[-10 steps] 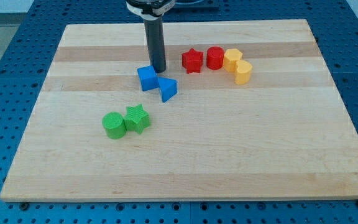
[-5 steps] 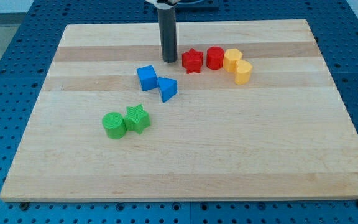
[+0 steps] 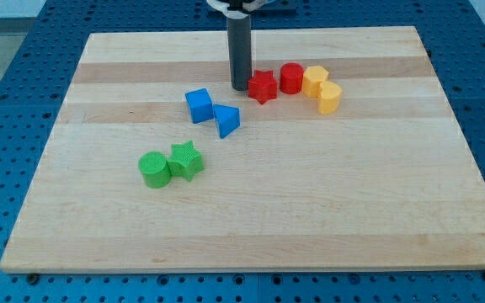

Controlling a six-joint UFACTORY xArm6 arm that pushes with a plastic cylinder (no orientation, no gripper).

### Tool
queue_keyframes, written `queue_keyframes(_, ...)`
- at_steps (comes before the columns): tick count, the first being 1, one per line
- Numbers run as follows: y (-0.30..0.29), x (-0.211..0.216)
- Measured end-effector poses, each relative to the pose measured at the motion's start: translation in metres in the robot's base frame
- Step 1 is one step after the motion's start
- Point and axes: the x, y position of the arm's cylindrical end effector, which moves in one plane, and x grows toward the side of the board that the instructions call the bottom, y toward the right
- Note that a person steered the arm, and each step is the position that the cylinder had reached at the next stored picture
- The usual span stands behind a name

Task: Push the red star closer to red circle

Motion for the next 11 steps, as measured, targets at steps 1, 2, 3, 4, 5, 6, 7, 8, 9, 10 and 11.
queue_keyframes(1,0.000,0.001)
queue_keyframes(2,0.000,0.001)
queue_keyframes(3,0.000,0.001)
queue_keyframes(4,0.000,0.001)
queue_keyframes(5,0.000,0.008)
queue_keyframes(6,0.000,0.009)
queue_keyframes(7,0.000,0.009)
queue_keyframes(8,0.005,0.009)
queue_keyframes(9,0.013,0.010)
queue_keyframes(10,0.017,0.010)
queue_keyframes(11,0.017,0.010)
